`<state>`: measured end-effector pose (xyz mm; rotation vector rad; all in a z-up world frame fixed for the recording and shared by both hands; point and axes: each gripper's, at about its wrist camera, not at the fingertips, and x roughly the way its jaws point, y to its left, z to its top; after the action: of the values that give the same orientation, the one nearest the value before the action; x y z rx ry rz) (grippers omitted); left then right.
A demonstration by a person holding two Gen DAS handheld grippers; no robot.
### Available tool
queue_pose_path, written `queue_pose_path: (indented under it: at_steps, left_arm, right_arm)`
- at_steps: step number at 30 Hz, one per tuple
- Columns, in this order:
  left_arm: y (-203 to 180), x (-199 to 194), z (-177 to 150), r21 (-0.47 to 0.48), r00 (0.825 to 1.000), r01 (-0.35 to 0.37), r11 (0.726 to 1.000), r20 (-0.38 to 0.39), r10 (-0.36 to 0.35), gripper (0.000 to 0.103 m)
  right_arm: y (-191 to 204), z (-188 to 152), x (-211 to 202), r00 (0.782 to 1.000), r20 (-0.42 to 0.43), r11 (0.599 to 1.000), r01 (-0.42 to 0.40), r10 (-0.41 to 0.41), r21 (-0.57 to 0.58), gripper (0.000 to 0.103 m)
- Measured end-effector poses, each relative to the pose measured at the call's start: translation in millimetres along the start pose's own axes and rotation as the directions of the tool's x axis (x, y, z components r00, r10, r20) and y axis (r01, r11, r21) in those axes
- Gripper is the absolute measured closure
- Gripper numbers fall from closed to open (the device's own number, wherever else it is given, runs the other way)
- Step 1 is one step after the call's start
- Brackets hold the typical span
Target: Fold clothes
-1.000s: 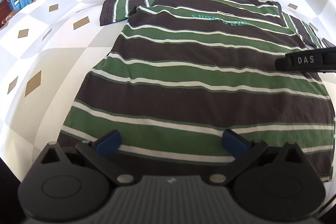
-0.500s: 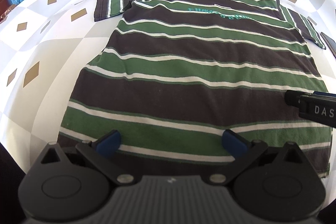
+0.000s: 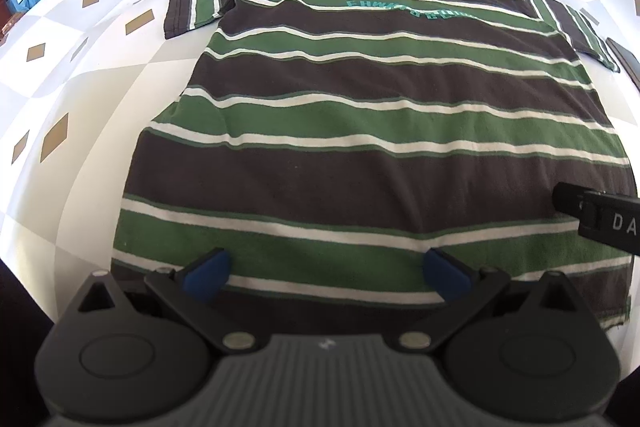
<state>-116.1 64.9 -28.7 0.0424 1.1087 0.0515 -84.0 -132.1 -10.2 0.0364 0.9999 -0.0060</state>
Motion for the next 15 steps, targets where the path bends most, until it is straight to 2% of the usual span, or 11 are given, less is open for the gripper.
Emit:
queue_pose_path:
  at_steps: [3,7,12,15]
  left_arm:
    - [-6,-1,-3,0.03,1.0,-0.009,1.0,-0.004,0.009,0.0]
    - [-5,-5,1,0.02,1.0,0.018,1.0,0.019,-0.018,0.0]
    - [4,-18,16,-0.004,0.992,0.011,1.0,0.123,-0.01,0.0]
    - [11,-16,26,-0.029,0.989,-0.025,0.999,0.146,0.029,0.0]
  right_arm:
    - [-1,-1,0,1.0,-0.001,1.0,-0.004,0.004,0.0,0.039]
    - [-3,3,-3,1.0,-0.001,1.0,-0.009,0.009,0.015,0.04]
    - [0,9,-9,0.996,0.069,0.999,-0.052,0.051,0.008,0.04]
    - [7,11,-8,0.993,0.098,0.998,-0.063,0.065,-0.025,0.04]
